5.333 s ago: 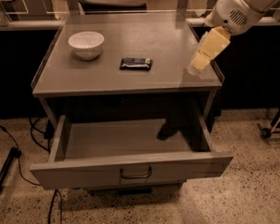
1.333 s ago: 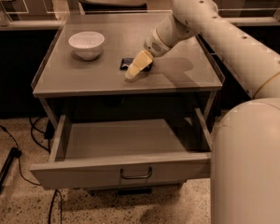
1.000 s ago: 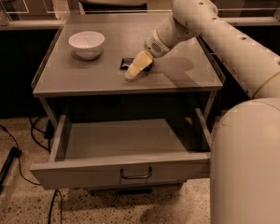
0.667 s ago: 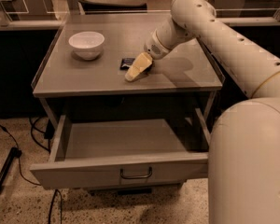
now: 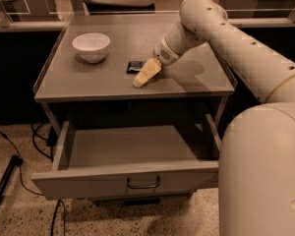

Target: Place rxbar blueberry into top drawer

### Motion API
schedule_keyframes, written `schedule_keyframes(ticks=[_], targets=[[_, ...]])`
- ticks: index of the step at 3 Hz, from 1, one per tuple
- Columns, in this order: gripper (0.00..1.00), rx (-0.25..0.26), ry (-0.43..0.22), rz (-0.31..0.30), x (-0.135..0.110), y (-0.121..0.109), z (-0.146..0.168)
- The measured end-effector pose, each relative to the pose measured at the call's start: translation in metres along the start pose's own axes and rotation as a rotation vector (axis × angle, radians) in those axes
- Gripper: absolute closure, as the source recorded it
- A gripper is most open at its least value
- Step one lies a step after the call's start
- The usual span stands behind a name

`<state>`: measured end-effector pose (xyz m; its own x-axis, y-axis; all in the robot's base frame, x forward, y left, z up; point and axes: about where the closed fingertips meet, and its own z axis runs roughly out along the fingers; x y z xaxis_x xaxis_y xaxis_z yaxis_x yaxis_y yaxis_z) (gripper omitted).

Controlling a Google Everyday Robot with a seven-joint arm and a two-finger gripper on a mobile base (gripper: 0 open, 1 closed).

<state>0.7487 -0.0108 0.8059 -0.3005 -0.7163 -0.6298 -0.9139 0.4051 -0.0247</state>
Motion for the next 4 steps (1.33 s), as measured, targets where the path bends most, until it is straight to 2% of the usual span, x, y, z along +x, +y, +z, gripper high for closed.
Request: schedule_keyframes(ticks=[1,2,3,4], targets=[[0.3,0.0,0.003,0.002,0.001,0.0,0.0],[0.6,0.001,0.015,0.01,-0.001,0.0,-0.006],[0.84,0.001,0.015,0.01,-0.007,0.0,-0.013],[1.0,0.001,0.015,0.01,-0.01,-0.001,-0.017]])
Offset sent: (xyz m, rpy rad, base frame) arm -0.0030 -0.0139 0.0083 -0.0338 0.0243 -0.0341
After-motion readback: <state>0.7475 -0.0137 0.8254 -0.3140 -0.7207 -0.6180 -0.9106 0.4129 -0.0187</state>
